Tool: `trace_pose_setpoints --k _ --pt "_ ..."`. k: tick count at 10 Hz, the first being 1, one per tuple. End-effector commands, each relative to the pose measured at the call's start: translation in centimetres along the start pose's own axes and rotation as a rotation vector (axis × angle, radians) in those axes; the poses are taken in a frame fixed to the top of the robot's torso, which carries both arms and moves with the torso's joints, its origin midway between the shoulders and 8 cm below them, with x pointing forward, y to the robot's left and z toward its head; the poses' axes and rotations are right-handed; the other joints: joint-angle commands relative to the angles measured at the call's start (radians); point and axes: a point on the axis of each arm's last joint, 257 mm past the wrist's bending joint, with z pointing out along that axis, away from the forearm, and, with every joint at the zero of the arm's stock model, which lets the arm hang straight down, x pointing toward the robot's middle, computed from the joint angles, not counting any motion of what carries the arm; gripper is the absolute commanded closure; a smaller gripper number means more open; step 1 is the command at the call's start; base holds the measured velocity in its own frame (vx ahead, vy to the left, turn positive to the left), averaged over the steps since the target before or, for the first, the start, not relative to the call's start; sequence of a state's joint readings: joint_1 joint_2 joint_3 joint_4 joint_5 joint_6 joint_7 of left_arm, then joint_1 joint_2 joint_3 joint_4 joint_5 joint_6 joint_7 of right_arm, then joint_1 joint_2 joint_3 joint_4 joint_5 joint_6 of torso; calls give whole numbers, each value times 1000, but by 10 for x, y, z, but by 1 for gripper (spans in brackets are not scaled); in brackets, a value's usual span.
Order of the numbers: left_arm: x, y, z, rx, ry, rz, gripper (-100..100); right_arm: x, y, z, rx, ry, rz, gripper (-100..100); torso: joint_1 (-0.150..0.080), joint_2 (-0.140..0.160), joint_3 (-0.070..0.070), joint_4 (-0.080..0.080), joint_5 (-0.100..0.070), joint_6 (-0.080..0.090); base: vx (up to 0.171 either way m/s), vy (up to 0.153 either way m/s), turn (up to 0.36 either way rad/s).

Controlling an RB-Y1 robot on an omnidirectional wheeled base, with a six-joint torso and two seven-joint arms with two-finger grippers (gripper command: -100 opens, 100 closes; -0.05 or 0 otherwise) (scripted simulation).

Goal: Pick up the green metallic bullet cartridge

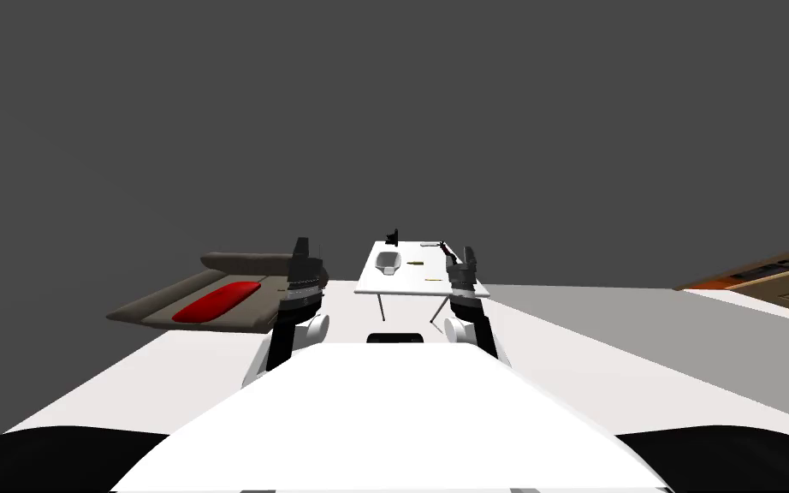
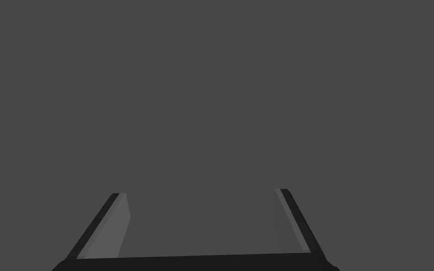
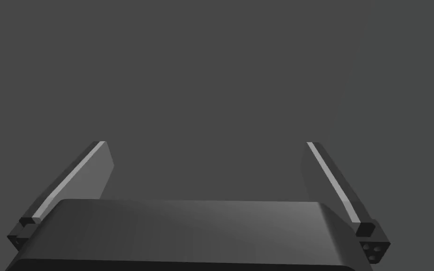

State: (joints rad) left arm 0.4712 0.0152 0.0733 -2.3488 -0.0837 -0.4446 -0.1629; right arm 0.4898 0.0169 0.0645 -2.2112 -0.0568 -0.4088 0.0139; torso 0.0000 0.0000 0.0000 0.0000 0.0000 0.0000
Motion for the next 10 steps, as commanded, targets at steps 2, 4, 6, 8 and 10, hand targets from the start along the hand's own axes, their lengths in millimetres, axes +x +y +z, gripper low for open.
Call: trace_pose_setpoints --k 2,4,6,8,10 --pt "0 0 0 0 0 0 0 5 -6 -2 3 58 -32 -100 -2 2 1 0 0 0 -45 -46 139" --pt "0 0 0 0 0 0 0 9 -13 -4 8 110 -61 -100 -5 4 2 1 -1 0 -58 -76 165" --pt "0 0 0 0 0 0 0 12 -19 -5 12 148 -84 -100 -7 4 2 1 -1 0 -50 -71 134" --pt "0 0 0 0 0 0 0 16 -31 -10 22 207 -119 -100 -3 3 1 1 -1 0 -55 -39 200" --pt "0 0 0 0 0 0 0 18 -39 -13 31 259 -152 -100 -3 3 2 1 -1 0 -45 -42 137"
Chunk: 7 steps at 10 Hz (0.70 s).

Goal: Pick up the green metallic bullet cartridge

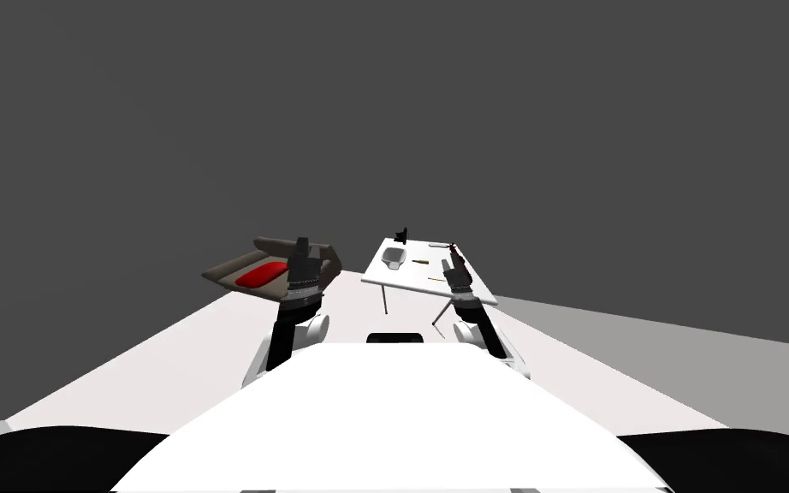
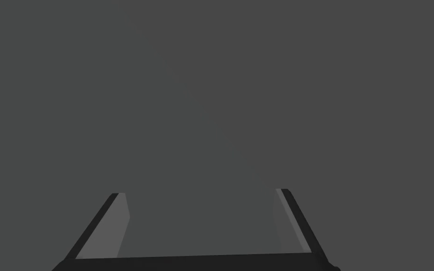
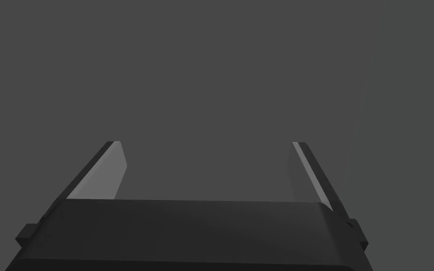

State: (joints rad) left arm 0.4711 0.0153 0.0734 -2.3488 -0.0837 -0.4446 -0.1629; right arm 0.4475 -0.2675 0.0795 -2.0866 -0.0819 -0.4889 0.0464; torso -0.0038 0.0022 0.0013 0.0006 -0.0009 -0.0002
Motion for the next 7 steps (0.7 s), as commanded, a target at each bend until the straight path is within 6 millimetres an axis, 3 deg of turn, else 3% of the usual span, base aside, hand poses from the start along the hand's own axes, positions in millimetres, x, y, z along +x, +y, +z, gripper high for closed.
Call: trace_pose_setpoints --k 1,7 --pt "0 0 0 0 0 0 0 3 -5 -1 5 34 -22 -100 0 0 0 0 0 0 -28 -42 97" --pt "0 0 0 0 0 0 0 14 -34 -15 42 188 -121 -100 1 0 0 0 0 0 -38 -36 162"
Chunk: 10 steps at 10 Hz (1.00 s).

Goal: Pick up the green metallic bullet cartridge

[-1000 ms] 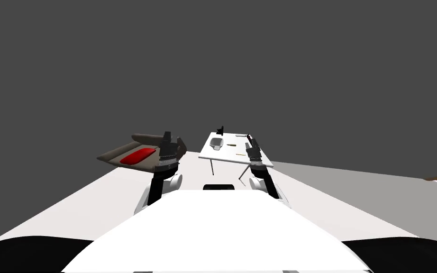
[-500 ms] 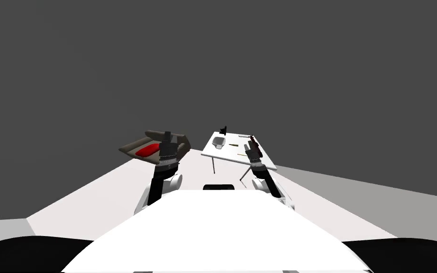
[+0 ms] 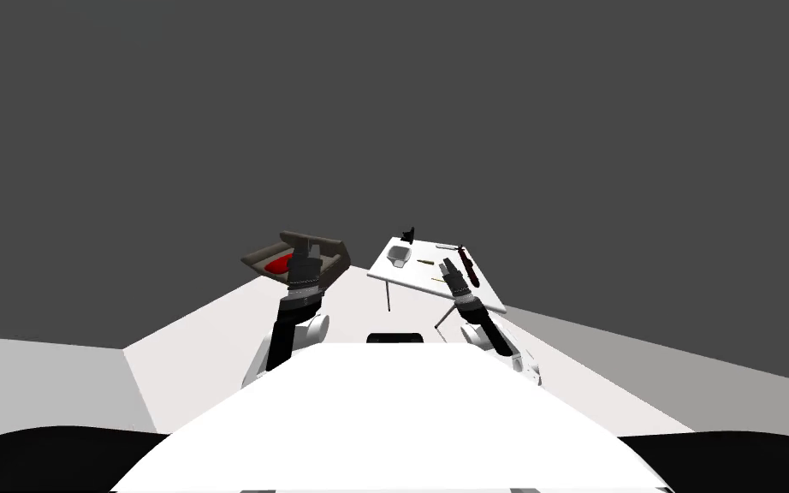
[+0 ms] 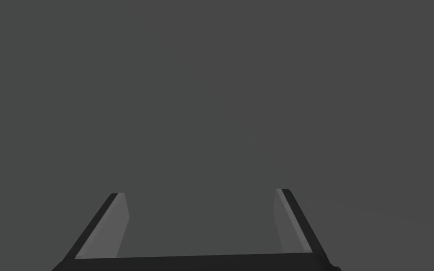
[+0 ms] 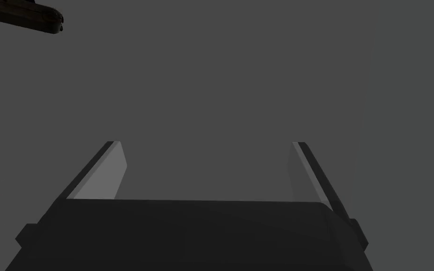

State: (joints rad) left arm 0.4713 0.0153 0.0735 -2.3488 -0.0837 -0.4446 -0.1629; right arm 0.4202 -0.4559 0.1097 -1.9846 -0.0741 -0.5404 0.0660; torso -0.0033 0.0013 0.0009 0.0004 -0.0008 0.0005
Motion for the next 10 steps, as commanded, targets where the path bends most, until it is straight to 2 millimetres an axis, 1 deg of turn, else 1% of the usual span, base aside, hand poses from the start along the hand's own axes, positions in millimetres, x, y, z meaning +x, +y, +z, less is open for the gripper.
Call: trace_pose_setpoints --k 1,2,3,4,5,6,7,8,9,10 --pt "0 0 0 0 0 0 0 7 -13 -6 17 52 -32 -100 0 0 0 0 0 0 -35 -39 276" --pt "0 0 0 0 0 0 0 6 -14 -7 19 69 -45 -100 0 0 0 0 0 -1 -31 -36 109" --pt "0 0 0 0 0 0 0 12 -25 -13 35 109 -68 -100 0 0 0 0 0 0 -33 -29 252" --pt "0 0 0 0 0 0 0 11 -26 -14 37 127 -82 -100 0 0 0 0 0 -1 -29 -25 117" --pt "0 0 0 0 0 0 0 17 -39 -22 56 169 -106 -100 0 -1 0 0 0 0 -35 -21 235" --pt "0 0 0 0 0 0 0 16 -39 -23 58 187 -121 -100 1 -1 0 0 0 -1 -32 -23 117" --pt "0 0 0 0 0 0 0 20 -52 -32 77 234 -149 -100 1 -1 0 0 0 0 -35 -19 310" --pt "0 0 0 0 0 0 0 19 -54 -33 81 250 -162 -100 1 -1 -1 0 0 -1 -26 -23 125" --pt "0 0 0 0 0 0 0 23 -68 -44 104 297 -190 -100 1 -1 -1 0 0 0 -23 -19 229" --pt "0 0 0 0 0 0 0 21 -69 -45 106 314 -205 -100 1 -1 -1 0 0 0 -21 -17 140"
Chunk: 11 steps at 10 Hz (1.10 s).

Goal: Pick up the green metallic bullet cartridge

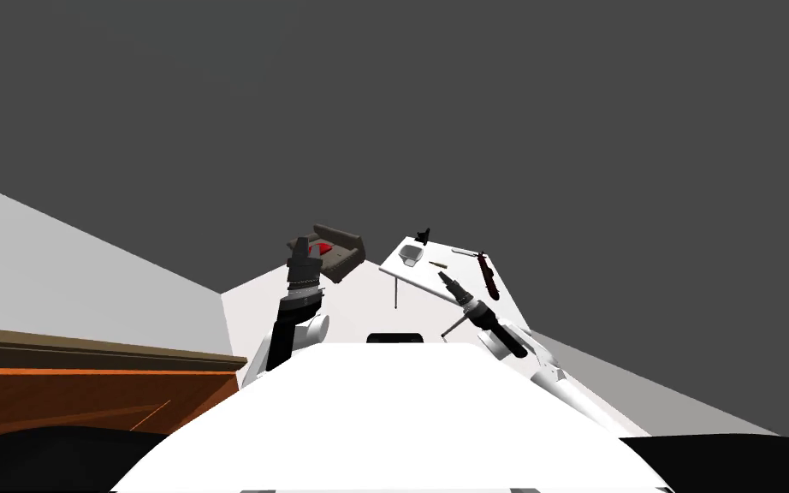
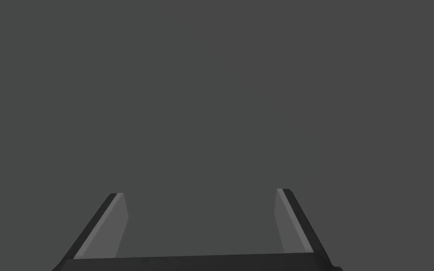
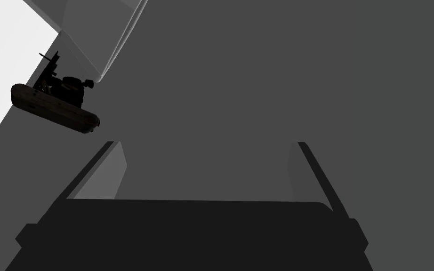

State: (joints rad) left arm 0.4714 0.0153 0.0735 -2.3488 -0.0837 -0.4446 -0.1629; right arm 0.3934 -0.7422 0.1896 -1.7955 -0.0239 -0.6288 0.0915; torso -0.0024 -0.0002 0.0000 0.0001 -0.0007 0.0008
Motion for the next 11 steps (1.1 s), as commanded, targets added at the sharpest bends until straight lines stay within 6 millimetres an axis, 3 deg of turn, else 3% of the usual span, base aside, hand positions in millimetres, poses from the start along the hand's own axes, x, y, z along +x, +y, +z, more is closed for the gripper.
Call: trace_pose_setpoints --k 1,6,11 --pt "0 0 0 0 0 0 0 9 -16 -9 25 65 -42 -100 0 0 0 0 0 0 -19 -8 282" --pt "0 0 0 0 0 0 0 15 -54 -39 93 222 -155 -100 1 -1 -1 0 0 -1 -10 -9 183" --pt "0 0 0 0 0 0 0 17 -100 -86 179 422 -292 -100 1 -3 -1 -1 0 0 8 -1 211"
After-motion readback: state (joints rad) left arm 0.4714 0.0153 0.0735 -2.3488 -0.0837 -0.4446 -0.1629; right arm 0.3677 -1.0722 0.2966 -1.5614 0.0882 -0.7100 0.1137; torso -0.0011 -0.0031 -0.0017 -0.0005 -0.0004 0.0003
